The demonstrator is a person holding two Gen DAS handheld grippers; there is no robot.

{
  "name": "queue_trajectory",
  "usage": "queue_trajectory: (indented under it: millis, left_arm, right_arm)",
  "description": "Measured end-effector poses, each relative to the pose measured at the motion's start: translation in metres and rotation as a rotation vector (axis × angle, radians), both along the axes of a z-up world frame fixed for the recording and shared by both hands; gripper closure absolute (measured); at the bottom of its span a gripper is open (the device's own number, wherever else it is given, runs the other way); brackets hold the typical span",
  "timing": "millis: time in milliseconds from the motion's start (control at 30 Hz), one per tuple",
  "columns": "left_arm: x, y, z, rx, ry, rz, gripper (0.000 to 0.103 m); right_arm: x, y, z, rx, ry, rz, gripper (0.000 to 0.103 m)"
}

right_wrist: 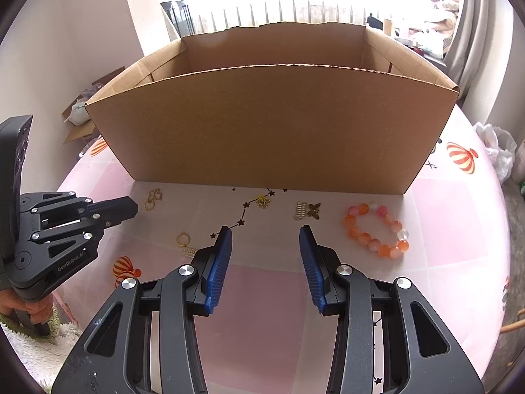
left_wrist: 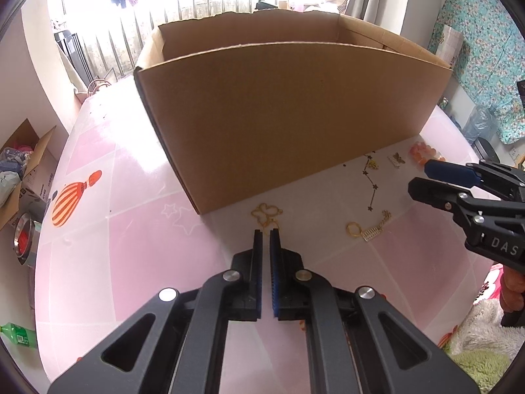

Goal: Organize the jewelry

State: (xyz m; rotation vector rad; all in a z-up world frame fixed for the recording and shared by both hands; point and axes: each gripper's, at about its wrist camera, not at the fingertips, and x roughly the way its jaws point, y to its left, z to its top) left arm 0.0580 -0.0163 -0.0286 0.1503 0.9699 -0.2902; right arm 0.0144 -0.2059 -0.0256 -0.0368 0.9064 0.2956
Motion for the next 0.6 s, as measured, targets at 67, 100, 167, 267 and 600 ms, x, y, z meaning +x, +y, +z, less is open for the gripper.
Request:
queue_trajectory:
  millis: [67,100,167,267,600]
  left_arm:
    - [0.0,0.002,0.004,-0.009,-0.006,0.006,0.098]
    - [0.001,0.002,0.004,-0.022,-0.002,0.005,0.095]
    - [0.005,0.003,0.004,-0.029,0.003,0.009,0.081]
    - [0.01,-0.002,0.0,-0.025,-0.011,0.001,0.076]
    - [0.019,-0.016,-0.012,0.028,-0.01,-0.031,0.089]
  right_arm:
    - [0.002,0.004,-0.003,0.005,0.005,0.004,0.063]
    - [0.002,0.003,-0.003,0.008,0.008,0.005,0.063]
    - [0.001,0.003,-0.001,0.012,0.013,0.008,0.063]
    - [0.0,0.002,0.001,0.011,0.011,0.011,0.063]
    - [0.006,0.003,-0.004,-0.001,0.017,-0.007,0.063]
